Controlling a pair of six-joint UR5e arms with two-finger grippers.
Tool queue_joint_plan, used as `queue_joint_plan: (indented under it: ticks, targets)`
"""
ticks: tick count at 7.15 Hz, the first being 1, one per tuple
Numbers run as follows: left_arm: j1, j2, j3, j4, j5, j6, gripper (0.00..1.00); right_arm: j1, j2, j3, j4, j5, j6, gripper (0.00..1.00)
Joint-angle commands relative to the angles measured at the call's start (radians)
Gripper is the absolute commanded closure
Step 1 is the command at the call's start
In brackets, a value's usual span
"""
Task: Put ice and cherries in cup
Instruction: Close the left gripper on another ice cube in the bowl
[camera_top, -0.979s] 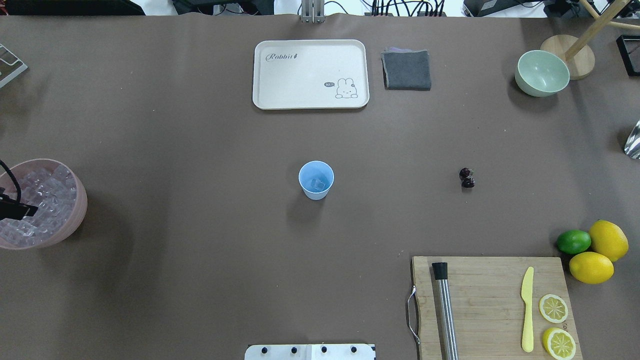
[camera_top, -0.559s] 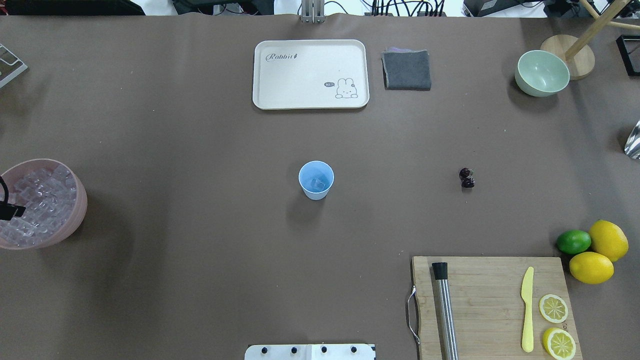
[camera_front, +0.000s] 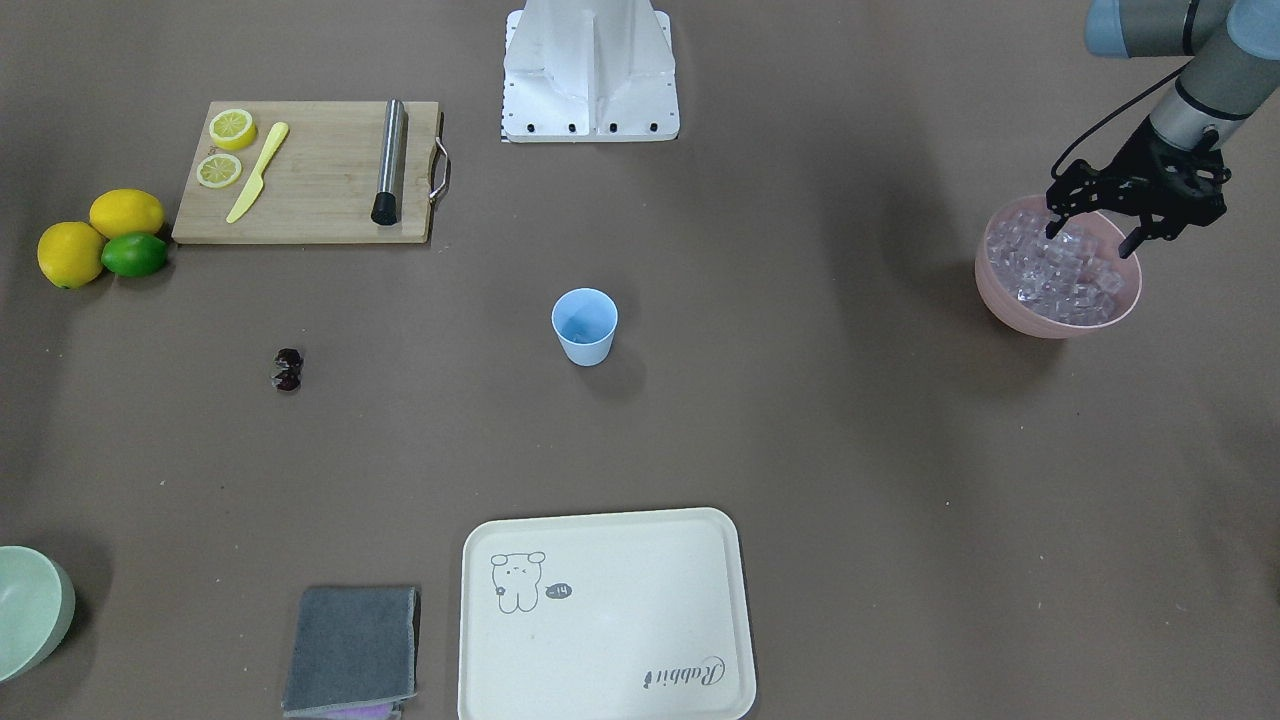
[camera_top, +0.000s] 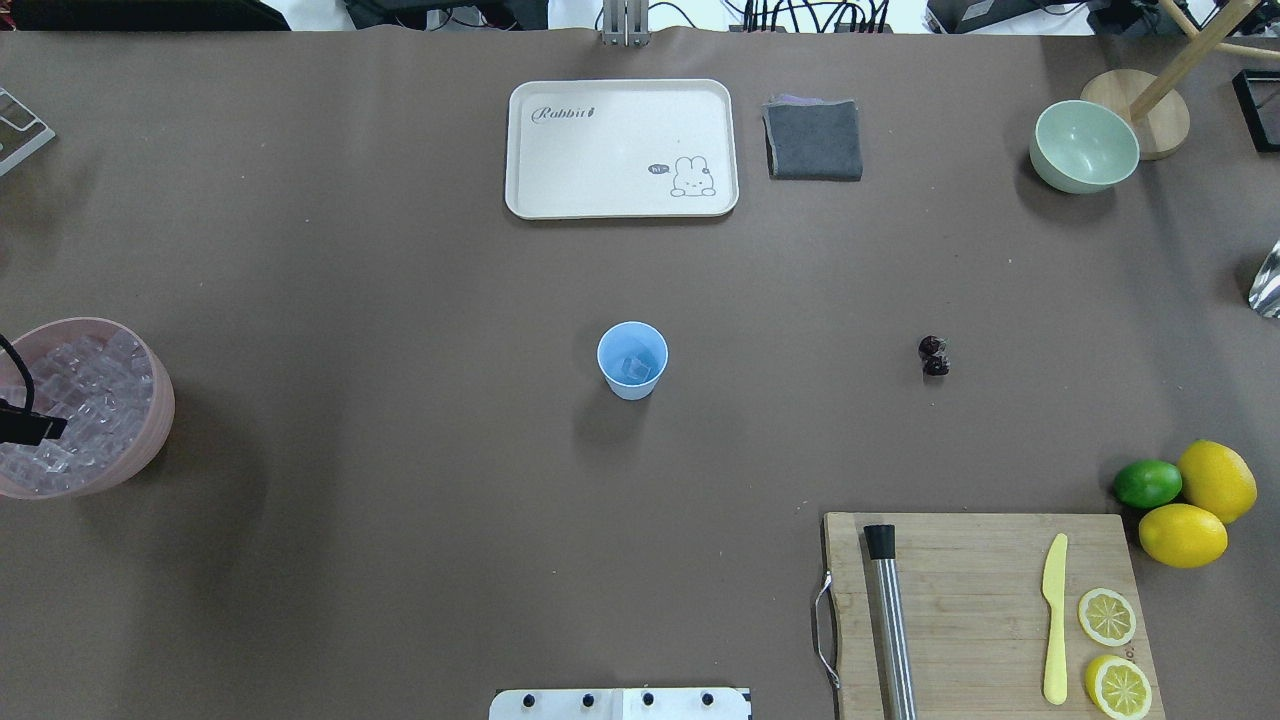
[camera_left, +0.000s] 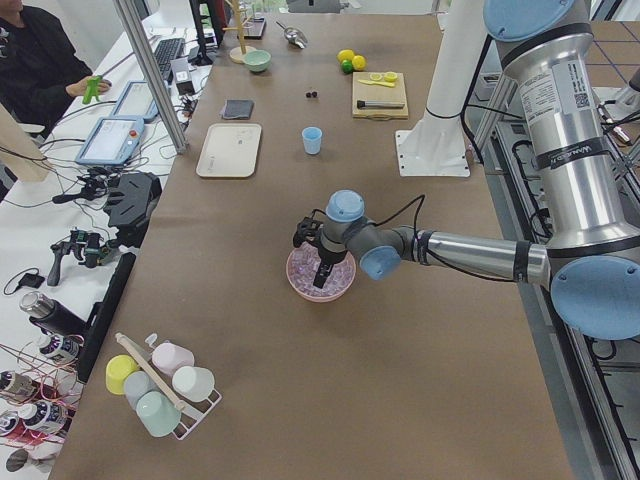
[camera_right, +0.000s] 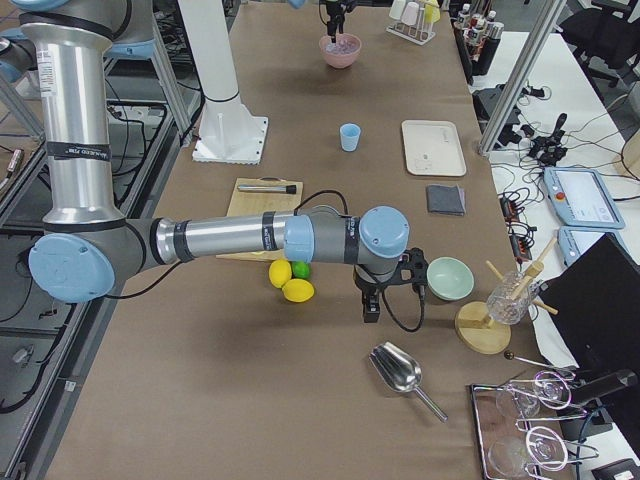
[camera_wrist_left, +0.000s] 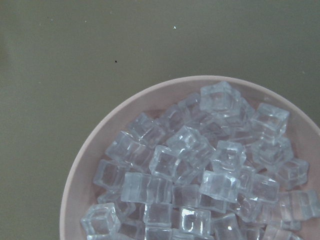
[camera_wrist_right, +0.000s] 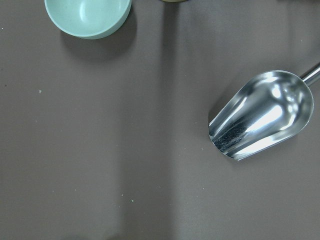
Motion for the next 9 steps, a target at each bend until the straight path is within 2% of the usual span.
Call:
queue_joint_plan:
  ticks: [1, 3, 5, 9]
  targets:
    - [0.047, 0.001, -0.001, 0.0, 0.029, -0.031, 0.03, 0.0, 0.003, 0.008, 0.001, 0.0, 0.004, 0.0]
    - [0.07, -0.001, 0.0, 0.0, 0.039, -0.046, 0.05, 0.0, 0.004, 0.01, 0.004, 0.0, 0.019, 0.0]
    - [0.079, -0.001, 0.0, 0.0, 0.043, -0.045, 0.2, 0.0, 0.004, 0.01, 0.006, 0.0, 0.019, 0.0]
    - [0.086, 0.005, 0.003, 0.0, 0.046, -0.04, 0.2, 0.0, 0.003, 0.011, 0.004, 0.0, 0.019, 0.0]
